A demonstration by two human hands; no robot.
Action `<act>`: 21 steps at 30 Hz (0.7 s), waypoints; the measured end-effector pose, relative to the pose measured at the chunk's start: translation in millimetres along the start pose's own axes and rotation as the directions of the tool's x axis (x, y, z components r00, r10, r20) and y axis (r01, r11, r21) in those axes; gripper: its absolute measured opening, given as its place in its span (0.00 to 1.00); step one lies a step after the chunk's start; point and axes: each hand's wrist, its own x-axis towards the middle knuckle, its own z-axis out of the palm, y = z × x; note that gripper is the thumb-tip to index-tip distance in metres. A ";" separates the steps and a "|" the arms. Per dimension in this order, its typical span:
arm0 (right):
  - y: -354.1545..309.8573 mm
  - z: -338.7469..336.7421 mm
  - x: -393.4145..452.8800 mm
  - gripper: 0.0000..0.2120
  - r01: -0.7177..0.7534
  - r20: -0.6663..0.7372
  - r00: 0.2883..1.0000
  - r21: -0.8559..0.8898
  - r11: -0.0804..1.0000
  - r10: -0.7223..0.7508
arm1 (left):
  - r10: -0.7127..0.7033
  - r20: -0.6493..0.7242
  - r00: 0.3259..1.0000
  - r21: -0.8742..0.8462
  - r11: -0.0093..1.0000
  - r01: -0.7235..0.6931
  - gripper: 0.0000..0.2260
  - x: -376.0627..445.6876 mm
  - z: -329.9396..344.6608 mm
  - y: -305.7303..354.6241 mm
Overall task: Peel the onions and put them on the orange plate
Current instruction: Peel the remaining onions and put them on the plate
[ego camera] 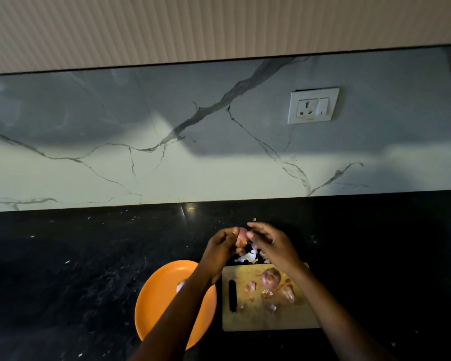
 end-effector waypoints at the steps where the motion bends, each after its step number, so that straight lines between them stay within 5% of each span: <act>1: -1.3 2.8 -0.4 0.15 0.019 0.025 1.000 0.017 1.000 -0.020 | -0.007 -0.007 1.000 0.001 1.000 0.007 0.17 1.9 0.9 0.5; 8: -4.1 16.1 -0.2 0.06 -0.015 -0.139 0.989 0.217 0.976 0.047 | 0.032 0.056 0.998 0.015 0.999 -0.033 0.15 3.7 2.0 1.2; 16: -9.5 11.0 2.6 0.05 -0.053 -0.258 0.962 0.144 0.988 0.089 | 0.048 -0.008 0.999 -0.010 0.999 -0.048 0.13 1.5 2.6 -5.3; 21: -4.1 -6.2 6.8 0.14 -0.095 -0.188 0.980 -0.122 0.988 0.070 | -0.005 -0.009 1.000 -0.074 0.997 0.005 0.16 3.3 -9.3 -6.5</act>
